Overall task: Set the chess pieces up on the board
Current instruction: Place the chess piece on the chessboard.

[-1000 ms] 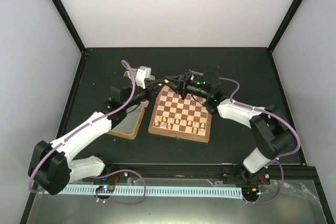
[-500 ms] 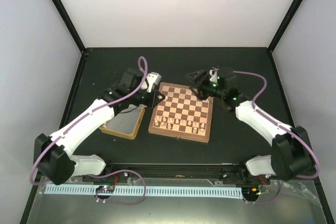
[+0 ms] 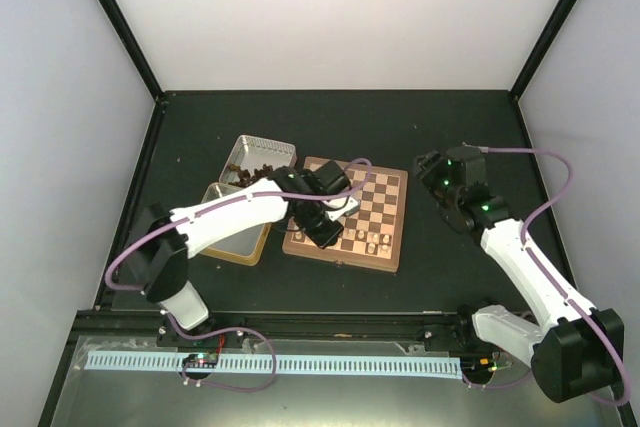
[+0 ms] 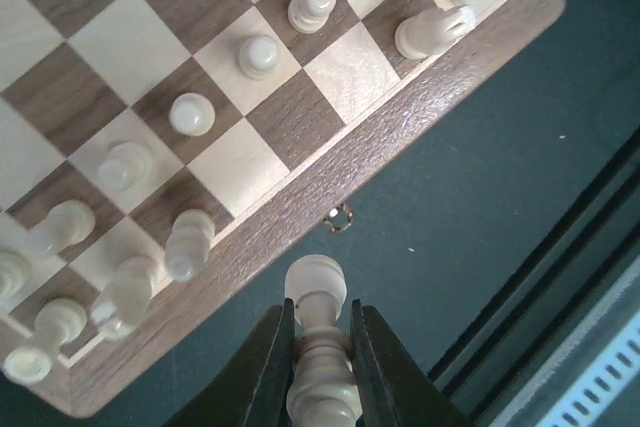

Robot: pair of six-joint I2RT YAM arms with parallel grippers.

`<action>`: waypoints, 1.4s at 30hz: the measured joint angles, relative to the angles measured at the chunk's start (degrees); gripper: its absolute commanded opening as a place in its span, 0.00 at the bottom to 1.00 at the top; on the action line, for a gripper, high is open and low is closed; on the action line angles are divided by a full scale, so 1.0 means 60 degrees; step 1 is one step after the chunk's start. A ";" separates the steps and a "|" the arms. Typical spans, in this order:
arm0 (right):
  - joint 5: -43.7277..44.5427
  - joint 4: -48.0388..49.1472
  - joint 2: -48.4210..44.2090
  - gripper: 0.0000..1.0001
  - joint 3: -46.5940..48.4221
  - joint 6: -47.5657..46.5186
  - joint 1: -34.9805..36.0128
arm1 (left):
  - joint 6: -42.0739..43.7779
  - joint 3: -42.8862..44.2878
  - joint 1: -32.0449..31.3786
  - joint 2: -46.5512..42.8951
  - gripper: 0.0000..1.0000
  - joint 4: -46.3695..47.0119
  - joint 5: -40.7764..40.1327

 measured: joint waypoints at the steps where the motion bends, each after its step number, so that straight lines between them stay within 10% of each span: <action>1: 0.0157 -0.0131 -0.0120 0.75 -0.0146 -0.0058 -0.0087 | 0.0069 0.0124 -0.0124 0.0259 0.15 -0.0095 -0.0127; 29: 0.0488 -0.0663 -0.0295 0.75 -0.0499 -0.0226 -0.0390 | 0.0495 0.1038 -0.0623 0.2561 0.18 0.0062 -0.1639; 42: 0.0306 -0.0656 -0.0295 0.75 -0.0576 -0.0222 -0.0393 | 0.0484 0.1067 -0.0623 0.2645 0.43 0.0127 -0.1723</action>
